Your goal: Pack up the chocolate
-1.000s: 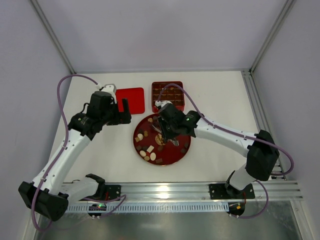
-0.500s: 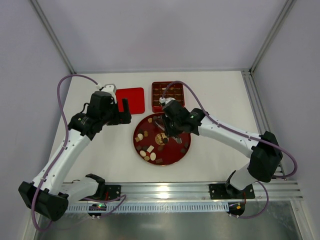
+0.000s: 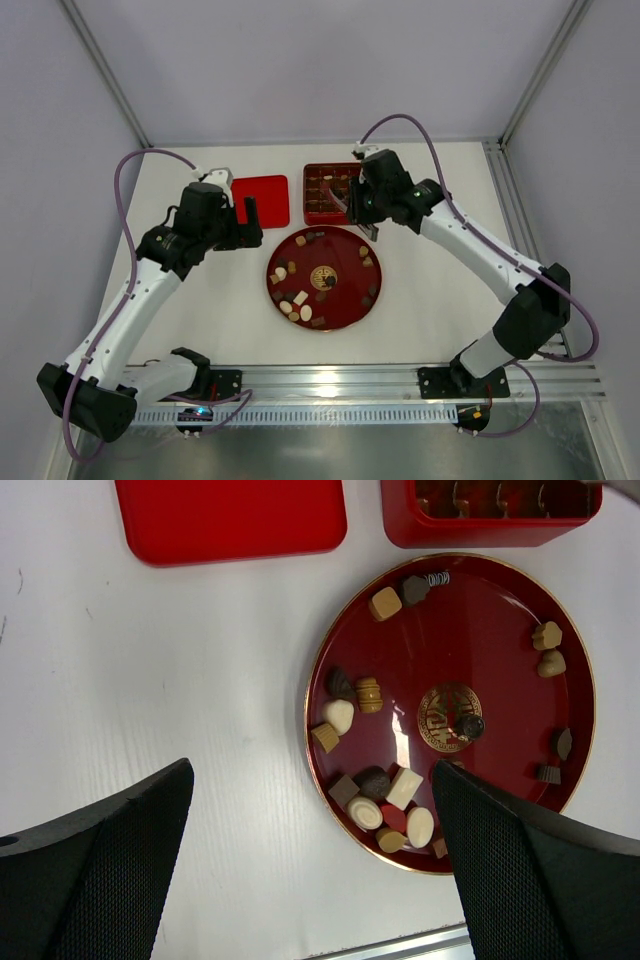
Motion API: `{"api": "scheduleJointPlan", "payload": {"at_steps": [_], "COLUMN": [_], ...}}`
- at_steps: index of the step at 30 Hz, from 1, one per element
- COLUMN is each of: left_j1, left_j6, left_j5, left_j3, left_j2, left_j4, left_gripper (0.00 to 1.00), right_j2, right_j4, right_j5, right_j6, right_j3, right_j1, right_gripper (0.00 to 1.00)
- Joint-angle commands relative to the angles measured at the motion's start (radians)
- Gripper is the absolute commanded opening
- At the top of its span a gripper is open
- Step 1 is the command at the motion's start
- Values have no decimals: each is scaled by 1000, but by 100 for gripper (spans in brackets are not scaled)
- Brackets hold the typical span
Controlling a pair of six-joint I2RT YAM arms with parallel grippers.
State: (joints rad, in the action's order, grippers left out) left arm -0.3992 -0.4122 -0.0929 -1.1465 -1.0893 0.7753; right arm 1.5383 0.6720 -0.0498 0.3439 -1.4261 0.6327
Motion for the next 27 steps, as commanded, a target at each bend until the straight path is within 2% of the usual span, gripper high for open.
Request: {"api": "scheduleJointPlan", "payload": {"at_steps": [1,10,16,27], "left_j1": [-1,-1,-3,-3], "left_j6": [6,19,26,21], "left_j5": [5,-8,-14,-10], "left_j3": [-47,-64,-65,-68], "left_j2": [-1,-1,-1,-12], "left_j4": [-19,4,12,9], "left_gripper": [100,100,100,100], "right_j2": [55,273,354,385], "right_j4": [-58,-68,-54,-54], "right_j5": [4,-24,-32,-42], "right_j6": [-37,-63,-77,-79], "right_j3": [-106,-296,-378,-366], "right_j1": [-71,-182,-206,-232], "right_gripper": [35,35,35,35]}}
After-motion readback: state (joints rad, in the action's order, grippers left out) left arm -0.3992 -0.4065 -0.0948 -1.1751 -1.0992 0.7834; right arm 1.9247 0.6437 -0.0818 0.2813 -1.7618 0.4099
